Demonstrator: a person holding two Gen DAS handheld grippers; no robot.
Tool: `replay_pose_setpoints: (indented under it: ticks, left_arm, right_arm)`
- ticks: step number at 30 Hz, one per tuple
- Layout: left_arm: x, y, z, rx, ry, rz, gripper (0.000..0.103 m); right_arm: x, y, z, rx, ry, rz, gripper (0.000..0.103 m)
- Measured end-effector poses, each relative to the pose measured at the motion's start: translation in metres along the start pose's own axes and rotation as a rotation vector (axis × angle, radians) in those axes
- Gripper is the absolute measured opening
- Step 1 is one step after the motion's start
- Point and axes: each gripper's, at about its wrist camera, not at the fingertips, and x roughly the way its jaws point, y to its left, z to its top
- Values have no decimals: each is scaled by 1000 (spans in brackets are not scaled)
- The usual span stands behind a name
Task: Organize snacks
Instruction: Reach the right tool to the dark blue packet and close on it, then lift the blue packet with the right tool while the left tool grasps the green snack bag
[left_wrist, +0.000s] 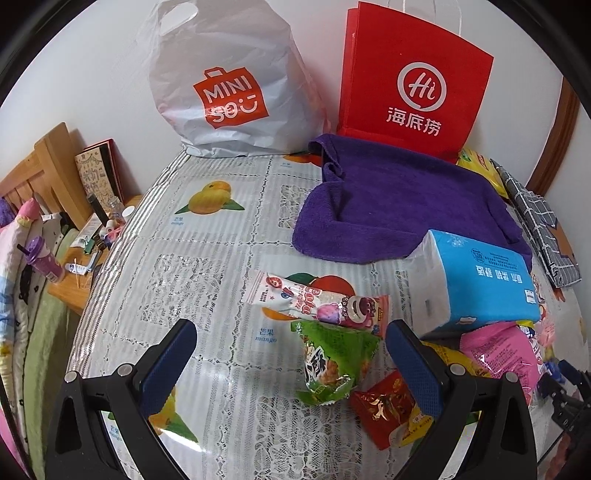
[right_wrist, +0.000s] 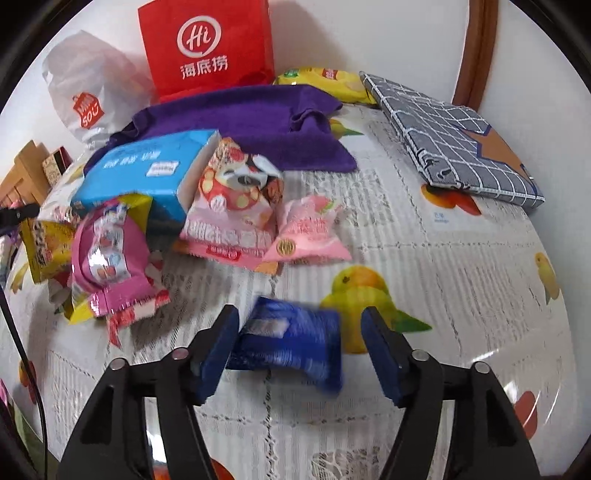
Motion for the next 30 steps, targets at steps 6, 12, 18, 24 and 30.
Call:
replay_pose_setpoints:
  ticks: [6,12,18,24,30]
  left_arm:
    - [-1,-3,-2,16,-1,-8,103]
    - [-3,-1,-2,14,-3,-3,103]
    - [-2,-1,-2,19,-1,3,103]
    - [-2,-5,0,29,-2,2,103]
    - [-1,1,0,21,2,14,103]
  right_arm:
    - [8,0,-5,14,-8,5,71]
    - [15,3,-1,2,-37,12,71]
    - [13,7,2,-37,-61,-1,73]
    - [21,7,6,-42,-41,20,57]
    - [15,8,5,-29,-45,14,47]
